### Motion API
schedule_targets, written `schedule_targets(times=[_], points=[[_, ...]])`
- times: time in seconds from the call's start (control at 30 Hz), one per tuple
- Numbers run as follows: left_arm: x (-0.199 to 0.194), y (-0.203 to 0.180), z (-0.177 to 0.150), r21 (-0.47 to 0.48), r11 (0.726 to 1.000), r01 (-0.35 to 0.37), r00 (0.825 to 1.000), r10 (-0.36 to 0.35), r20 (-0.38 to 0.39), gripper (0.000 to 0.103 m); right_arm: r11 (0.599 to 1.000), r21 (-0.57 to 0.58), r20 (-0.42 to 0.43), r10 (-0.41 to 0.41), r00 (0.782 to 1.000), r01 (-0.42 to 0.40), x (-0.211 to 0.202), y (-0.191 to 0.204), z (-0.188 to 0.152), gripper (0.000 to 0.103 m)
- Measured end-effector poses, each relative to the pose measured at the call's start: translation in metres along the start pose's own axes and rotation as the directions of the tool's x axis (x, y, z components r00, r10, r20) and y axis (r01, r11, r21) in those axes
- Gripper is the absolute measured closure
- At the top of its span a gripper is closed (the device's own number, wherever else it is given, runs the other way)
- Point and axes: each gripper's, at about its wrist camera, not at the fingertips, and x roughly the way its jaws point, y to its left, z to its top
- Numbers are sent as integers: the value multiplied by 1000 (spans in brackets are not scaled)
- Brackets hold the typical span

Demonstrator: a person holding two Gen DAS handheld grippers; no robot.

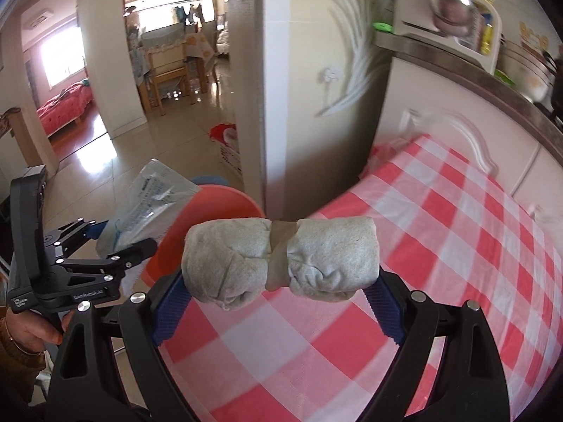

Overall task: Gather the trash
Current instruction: 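Carry the wipes pack and grey cloth with both tools over the orange bucket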

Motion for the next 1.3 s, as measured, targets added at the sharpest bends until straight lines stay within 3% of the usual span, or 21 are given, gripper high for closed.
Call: schedule_targets(times=[0.33,0.57,1.07,1.3], points=[[17,38,9,-84,996,-26,1000,26,-8,27,994,-88,-29,68,997,-71,39,34,27,15],[33,49,16,-120,993,-9,1000,7,-18,27,988,-121,-76,87,993,-95,66,47,32,15],[83,61,11,-170,984,42,992,-62,-112,27,972,-204,-235,70,970,-119,122,67,25,15],[102,59,8,-152,988,24,987,-47,-154,27,962,-238,-288,61,956,-134,135,73,21,14]])
